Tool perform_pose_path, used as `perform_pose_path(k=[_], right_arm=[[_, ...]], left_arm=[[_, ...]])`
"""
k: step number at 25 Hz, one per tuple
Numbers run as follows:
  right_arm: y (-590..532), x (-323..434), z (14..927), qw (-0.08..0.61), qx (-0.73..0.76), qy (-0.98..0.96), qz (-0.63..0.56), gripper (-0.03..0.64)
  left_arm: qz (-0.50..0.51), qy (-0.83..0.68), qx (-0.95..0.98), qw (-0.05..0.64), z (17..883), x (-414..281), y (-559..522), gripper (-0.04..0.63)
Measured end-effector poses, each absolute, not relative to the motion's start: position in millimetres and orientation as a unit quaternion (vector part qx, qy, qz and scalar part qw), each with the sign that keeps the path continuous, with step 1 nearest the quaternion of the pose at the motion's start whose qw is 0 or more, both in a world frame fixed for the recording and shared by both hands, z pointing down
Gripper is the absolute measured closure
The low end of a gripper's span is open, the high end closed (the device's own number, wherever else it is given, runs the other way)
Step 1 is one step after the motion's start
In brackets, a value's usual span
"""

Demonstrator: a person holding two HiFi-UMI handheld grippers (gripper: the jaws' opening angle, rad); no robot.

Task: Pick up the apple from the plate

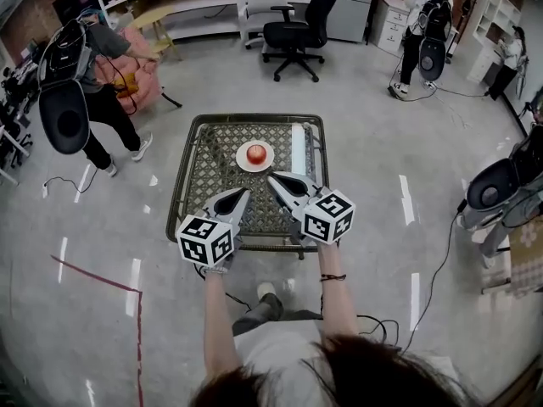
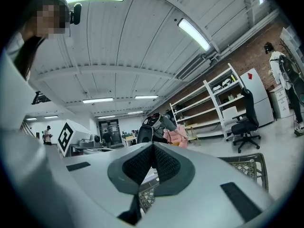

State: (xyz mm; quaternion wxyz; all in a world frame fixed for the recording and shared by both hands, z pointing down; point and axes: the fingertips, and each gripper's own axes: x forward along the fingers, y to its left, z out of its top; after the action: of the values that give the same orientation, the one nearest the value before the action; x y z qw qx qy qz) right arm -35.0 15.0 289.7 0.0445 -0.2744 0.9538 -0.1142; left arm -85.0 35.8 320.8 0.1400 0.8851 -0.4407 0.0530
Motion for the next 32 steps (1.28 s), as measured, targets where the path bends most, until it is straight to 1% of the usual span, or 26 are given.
perform_pose_path(k=[16,32], right_arm=[[-14,-49,298,0.053,-0.309,0.942,-0.121,0.607],[-60,-42,309,0.045,-0.307,0.940,-0.145,0.607]], left_arm=[[0.055,-0.422,0.894,0.142,331,-107,2,0.586],[0.051,-0.436,0.883,0.166,344,-104,-37,0.586]])
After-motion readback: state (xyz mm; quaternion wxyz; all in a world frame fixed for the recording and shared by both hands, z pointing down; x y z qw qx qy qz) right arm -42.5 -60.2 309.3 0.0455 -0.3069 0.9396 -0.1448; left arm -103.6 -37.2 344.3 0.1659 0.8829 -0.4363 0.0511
